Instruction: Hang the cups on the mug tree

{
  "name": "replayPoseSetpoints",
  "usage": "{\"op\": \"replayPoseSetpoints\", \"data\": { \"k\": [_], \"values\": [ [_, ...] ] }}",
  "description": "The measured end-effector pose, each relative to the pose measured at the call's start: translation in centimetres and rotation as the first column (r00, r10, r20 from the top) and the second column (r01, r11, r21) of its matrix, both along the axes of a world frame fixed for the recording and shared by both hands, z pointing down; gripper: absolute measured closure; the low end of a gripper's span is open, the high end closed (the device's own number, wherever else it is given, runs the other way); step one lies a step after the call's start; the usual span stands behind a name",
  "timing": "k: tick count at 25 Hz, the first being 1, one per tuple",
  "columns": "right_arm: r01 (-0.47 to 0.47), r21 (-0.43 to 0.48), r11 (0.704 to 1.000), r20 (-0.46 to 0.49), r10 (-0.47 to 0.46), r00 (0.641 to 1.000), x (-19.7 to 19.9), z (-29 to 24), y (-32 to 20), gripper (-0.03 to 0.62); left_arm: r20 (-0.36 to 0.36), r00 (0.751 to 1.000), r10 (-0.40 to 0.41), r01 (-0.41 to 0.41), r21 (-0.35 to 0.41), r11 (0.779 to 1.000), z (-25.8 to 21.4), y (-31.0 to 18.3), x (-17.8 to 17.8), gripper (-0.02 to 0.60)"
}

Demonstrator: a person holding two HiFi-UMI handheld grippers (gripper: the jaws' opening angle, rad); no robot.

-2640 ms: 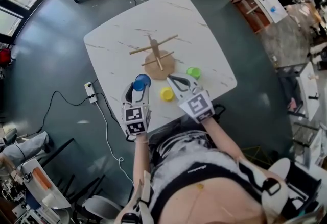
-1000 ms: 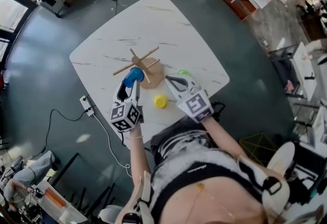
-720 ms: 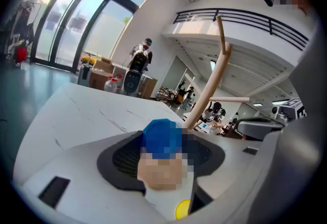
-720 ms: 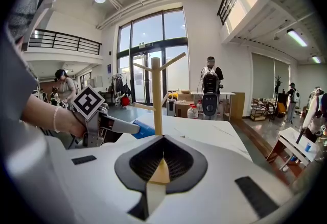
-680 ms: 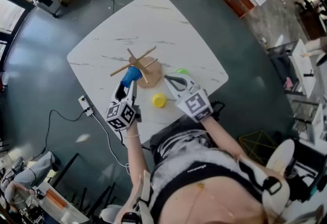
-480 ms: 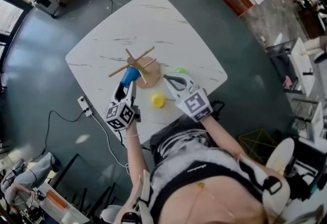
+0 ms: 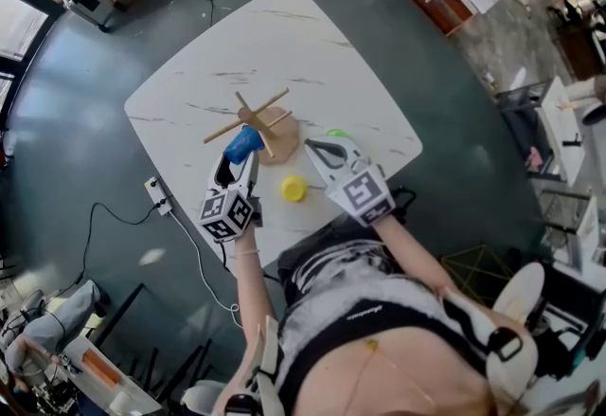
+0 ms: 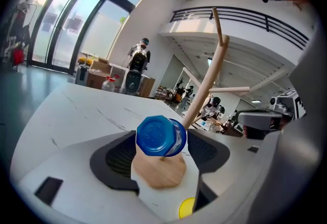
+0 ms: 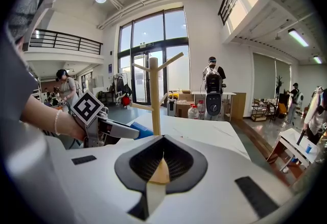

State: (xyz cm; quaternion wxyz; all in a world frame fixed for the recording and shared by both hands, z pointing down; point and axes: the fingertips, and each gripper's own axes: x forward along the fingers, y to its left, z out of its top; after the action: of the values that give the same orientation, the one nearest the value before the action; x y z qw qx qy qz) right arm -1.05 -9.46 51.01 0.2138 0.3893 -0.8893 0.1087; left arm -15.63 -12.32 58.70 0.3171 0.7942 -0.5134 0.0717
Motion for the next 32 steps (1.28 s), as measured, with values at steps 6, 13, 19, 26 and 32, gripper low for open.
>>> {"op": "replayPoseSetpoints", "data": {
  "k": [6,13,19,26,32],
  "values": [
    [0.003,0.018,1.000,0.013,-0.004,1.000,0.3,-0.2,-0.2,0.589,0.016,1.000,-0.005,0.005,-0.021,1.000,0.5,0.7,0.3,0.236],
    [0.018,0.024,1.000,0.033,-0.018,0.999,0.5,-0.4,-0.1,0.589,0.025,0.998,-0.057,0.058,-0.042,0.997,0.8,2.2,0.2,0.236],
    [0.059,0.034,0.998,0.048,-0.061,0.997,0.3,-0.9,-0.1,0.589,0.035,0.996,-0.083,0.085,-0.052,0.995,0.6,3.5,0.7,0.236],
    [0.124,0.029,0.992,0.046,-0.125,0.991,0.4,-1.3,0.0,0.589,0.058,0.993,-0.102,0.106,-0.063,0.992,0.6,5.6,2.2,0.236],
    [0.183,0.021,0.983,0.041,-0.183,0.982,0.1,-1.1,0.3,0.589,0.102,0.992,-0.075,0.083,-0.083,0.993,1.2,7.3,3.9,0.236]
  ]
}}
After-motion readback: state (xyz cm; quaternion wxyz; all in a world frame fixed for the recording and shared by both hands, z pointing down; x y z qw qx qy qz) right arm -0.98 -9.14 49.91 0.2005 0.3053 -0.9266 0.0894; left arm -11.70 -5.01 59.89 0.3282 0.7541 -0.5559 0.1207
